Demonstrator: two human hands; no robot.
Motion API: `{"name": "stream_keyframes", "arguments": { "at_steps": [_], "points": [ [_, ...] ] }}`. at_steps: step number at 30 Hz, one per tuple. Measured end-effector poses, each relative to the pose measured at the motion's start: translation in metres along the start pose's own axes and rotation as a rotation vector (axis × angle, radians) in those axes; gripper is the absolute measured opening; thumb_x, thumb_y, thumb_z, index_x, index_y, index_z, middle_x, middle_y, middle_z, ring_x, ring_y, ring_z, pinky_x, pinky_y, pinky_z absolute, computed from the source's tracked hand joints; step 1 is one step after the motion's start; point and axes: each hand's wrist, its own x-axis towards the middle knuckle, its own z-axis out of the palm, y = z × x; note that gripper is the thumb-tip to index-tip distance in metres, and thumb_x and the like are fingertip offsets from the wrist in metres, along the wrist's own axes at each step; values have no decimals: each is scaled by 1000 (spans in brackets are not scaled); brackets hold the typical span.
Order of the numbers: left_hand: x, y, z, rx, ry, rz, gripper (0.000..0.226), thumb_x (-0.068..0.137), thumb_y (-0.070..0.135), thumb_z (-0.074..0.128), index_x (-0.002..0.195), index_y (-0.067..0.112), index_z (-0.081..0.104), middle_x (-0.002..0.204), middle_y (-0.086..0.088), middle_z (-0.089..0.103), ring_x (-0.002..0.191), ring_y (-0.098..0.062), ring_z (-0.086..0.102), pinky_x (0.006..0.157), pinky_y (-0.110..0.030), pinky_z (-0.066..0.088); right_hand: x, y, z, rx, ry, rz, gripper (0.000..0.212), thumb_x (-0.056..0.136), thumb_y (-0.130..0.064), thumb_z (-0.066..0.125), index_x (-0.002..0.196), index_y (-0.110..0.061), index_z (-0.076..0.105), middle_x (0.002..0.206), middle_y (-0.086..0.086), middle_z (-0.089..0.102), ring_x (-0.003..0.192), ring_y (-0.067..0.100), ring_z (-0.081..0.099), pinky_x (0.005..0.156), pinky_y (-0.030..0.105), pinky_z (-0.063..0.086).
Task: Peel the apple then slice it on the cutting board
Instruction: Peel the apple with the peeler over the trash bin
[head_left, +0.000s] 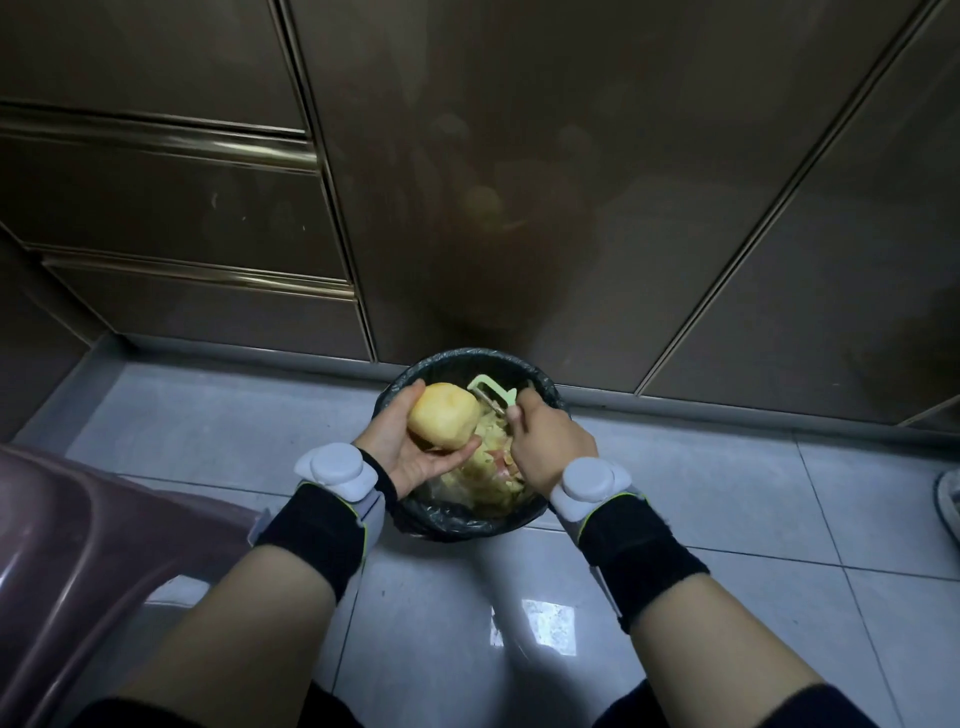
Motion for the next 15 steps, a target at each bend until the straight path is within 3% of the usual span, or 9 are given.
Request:
{"name": "stream_keyframes", "arguments": {
  "at_steps": [4, 8, 11, 15],
  "points": [
    [-1, 1, 0, -3, -25, -27, 57, 89, 47, 60, 133, 11, 50, 133, -21, 54, 111, -45, 59, 70, -53, 57, -1, -5, -5, 148, 72, -88, 20, 103, -34, 29, 91, -19, 34, 82, 3, 53, 83, 33, 56, 65, 37, 40],
    [-10, 0, 7, 75, -45, -41, 69, 82, 61, 62, 127, 8, 57, 128, -21, 60, 116, -40, 57, 63, -43, 58, -4, -8, -1, 192, 83, -157, 19, 102, -35, 32, 89, -21, 33, 80, 5, 56, 78, 35, 56, 70, 43, 47],
    [-13, -3, 10, 80, -20, 6, 62, 83, 55, 65, 124, 9, 60, 115, -17, 67, 101, -34, 64, 60, -39, 58, -6, -12, 1, 182, 67, -212, 18, 102, -35, 32, 87, -24, 32, 73, 4, 58, 76, 35, 58, 67, 42, 46],
    [-13, -4, 13, 74, 17, 6, 60, 85, 56, 62, 122, 9, 60, 105, -16, 67, 86, -31, 64, 56, -36, 58, -8, -17, -1, 75, 62, -244, 13, 101, -35, 33, 94, -25, 36, 87, 7, 63, 82, 35, 58, 66, 38, 41]
  ]
}}
